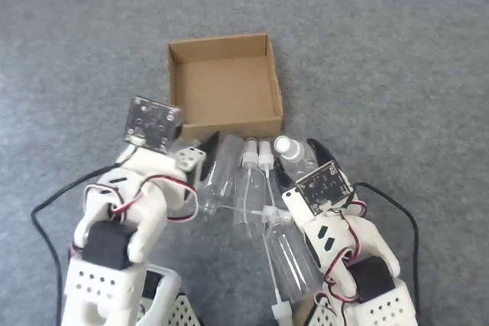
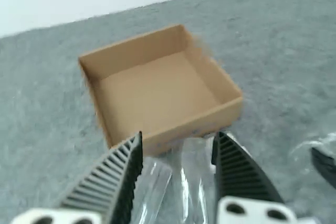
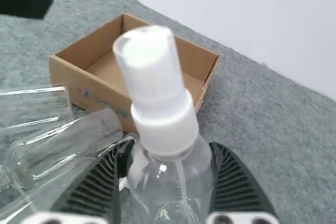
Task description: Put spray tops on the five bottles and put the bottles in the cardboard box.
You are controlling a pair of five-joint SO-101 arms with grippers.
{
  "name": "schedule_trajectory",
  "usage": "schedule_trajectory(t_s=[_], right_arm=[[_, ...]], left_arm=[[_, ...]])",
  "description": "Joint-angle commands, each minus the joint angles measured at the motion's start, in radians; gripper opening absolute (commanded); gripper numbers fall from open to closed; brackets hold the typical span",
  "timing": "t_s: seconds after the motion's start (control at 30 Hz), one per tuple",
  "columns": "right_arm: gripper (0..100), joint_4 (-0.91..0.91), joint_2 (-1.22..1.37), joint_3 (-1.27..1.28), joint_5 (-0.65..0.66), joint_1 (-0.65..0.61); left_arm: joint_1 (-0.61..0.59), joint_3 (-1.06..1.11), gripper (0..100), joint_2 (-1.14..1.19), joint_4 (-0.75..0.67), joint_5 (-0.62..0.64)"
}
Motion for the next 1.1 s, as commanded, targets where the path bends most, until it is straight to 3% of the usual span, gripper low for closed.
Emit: schedule_trajectory(t_s=[0.0,0.3,0.5,0.77,1.07], right_arm=[[0.7,-0.025,-0.021,-0.008,0.005,0.015],[0.7,-0.018,-0.021,-0.008,0.005,0.015],[0.7,-0.016,-0.021,-0.008,0.005,0.015],[0.7,-0.021,-0.021,-0.015,0.005,0.013],[0.6,-0.025,-0.019,-0.089,0.006,0.012]], left_arm=[[-0.061,0.03,20,-0.012,0.0,0.057],[-0.187,0.036,1,-0.012,-0.052,0.103],[-0.224,0.064,1,-0.012,-0.091,0.107],[-0.279,0.214,1,-0.012,-0.292,0.109],[-0.273,0.229,1,-0.012,-0.305,0.11]])
